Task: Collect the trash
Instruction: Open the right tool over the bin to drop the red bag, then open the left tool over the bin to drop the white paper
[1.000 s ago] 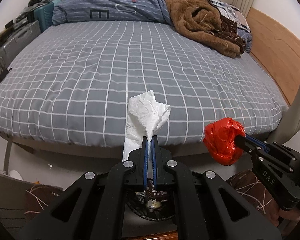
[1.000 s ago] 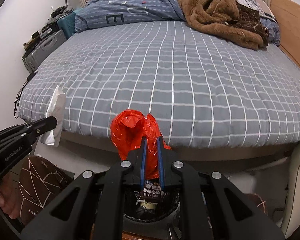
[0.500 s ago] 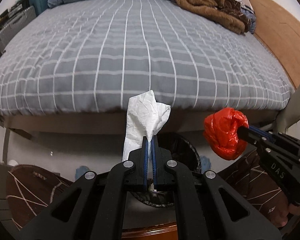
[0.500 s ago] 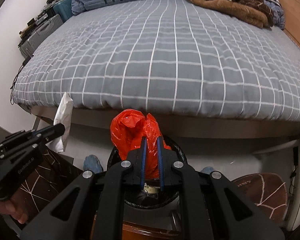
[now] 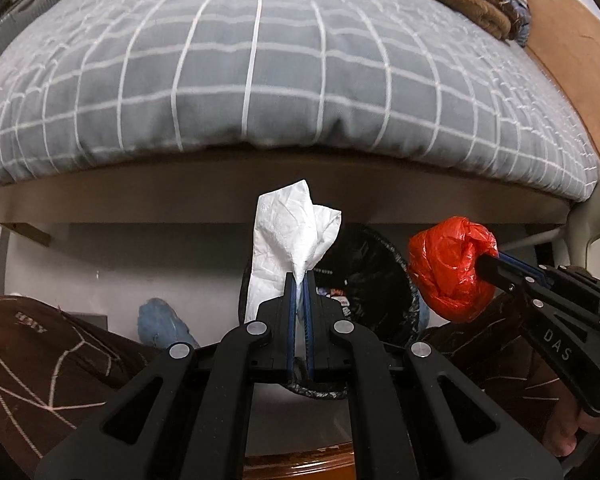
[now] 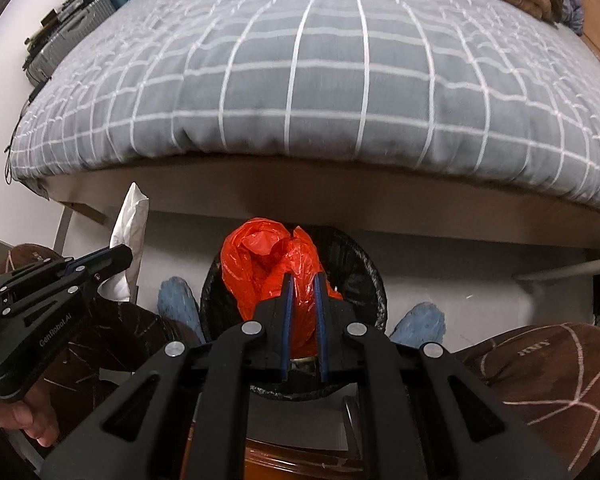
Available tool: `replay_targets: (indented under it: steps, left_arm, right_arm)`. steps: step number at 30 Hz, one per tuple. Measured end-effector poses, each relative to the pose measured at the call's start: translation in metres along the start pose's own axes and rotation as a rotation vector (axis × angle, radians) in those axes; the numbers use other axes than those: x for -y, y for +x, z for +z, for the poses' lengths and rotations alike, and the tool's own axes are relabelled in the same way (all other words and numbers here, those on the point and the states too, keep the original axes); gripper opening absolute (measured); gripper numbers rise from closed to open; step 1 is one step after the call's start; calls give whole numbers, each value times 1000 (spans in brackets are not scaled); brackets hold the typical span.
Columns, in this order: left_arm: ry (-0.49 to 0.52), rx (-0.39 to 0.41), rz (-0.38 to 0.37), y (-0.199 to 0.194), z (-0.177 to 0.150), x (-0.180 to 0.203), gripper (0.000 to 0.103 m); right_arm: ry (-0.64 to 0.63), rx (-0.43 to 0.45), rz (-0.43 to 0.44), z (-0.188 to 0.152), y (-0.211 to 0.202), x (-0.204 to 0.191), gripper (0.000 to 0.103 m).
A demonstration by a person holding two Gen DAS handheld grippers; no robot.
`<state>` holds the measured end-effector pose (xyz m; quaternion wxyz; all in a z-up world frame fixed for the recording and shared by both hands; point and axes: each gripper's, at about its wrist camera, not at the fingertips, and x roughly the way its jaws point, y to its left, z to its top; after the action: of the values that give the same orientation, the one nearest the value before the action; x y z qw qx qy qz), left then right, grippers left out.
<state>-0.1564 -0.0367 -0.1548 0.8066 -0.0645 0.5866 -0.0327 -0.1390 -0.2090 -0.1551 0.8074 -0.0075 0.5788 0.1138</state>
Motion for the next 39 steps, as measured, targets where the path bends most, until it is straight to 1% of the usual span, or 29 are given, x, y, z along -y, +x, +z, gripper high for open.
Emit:
replay_targets:
  steps: [3,9,10,11,14,16,17,19,20,21,22,24,29,39]
  left_arm:
    - [-5,-21,4,11,-2,-4,3]
    - [-12,-53,17,28,-4,-10,3]
    - [-13,-56,18,29,-4,-11,3]
    - [-14,-60,21,30,-5,-9,3]
    - [-16,-69,24,35,-1,-6,3]
    - [-12,-74,26,38,1,-4,3]
    - [-6,-76,27,39,2,-2,4]
    - [-3,-75,21,42,6,2,4]
    - [1,-76,16,43,7,5,4]
    - [9,-76,11,44,9,8,4]
    - [18,-76,8,45,10,13,4]
    - [34,-76,2,47,10,20,4]
    - [77,-81,-10,55,11,44,4]
    - [106,-94,-23,73,5,73,4]
  right_arm:
    - [-3,-28,6,1,12,-1,11]
    - [-12,-59,9,5,29,-8,18]
    - [-14,-63,12,4,31,-8,24]
    - [-15,-67,17,4,33,-8,27]
    - [-28,-57,11,4,33,-9,45]
    - [-28,-39,3,6,30,-9,63]
    - [-21,-21,-1,6,27,-6,66]
    - [-5,6,-6,8,20,0,79]
    - [0,15,-9,9,16,2,82]
    - [10,29,-20,9,13,8,88]
    - [18,38,-29,10,11,13,91]
    - [46,52,-45,9,8,26,94]
    - [86,55,-81,1,5,50,95]
    - [125,63,-100,-5,8,72,95]
